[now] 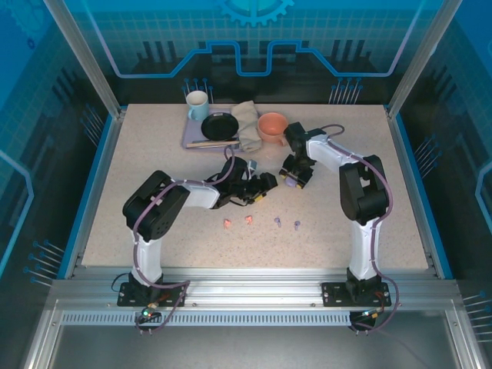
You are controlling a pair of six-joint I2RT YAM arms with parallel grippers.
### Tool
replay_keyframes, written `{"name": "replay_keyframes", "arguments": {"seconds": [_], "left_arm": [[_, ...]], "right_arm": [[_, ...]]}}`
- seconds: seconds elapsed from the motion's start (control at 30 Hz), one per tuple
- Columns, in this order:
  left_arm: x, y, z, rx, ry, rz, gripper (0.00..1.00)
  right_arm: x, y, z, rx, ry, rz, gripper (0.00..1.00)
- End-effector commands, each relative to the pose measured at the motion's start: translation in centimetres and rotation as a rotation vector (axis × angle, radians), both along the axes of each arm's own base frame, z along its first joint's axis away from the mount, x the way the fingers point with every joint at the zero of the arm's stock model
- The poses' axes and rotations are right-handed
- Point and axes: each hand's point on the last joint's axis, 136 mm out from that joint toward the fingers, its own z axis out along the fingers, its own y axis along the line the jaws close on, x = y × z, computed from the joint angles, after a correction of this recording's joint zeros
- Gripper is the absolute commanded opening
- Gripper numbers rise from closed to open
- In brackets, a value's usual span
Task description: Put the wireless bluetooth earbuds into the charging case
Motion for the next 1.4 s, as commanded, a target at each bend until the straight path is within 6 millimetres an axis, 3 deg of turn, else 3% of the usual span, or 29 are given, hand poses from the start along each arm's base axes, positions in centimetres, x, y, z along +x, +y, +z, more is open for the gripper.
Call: {"name": "replay_keyframes", "arguments": {"seconds": [0.0, 0.4, 1.0, 1.37], "left_arm": [[1.0, -1.5, 1.2, -0.038, -0.037, -0.005, 0.74], [2.4, -4.0, 0.5, -0.072, -0.054, 0.002, 0.63], [4.8, -5.1, -1.2, -0.134, -0.081, 0.120, 0.54], [6.0, -4.8, -1.1, -0.142, -0.101, 0.179, 0.48]], "right_arm": [[0.7, 0.5, 2.0, 0.060, -0.036, -0.038, 0.48], [0.9, 1.1, 2.4, 0.107, -0.042, -0.061, 0.48], [0.4, 1.3, 1.9, 0.129, -0.031, -0.071, 0.47], [0.0, 1.2, 1.5, 0.127, -0.024, -0.069, 0.47]]}}
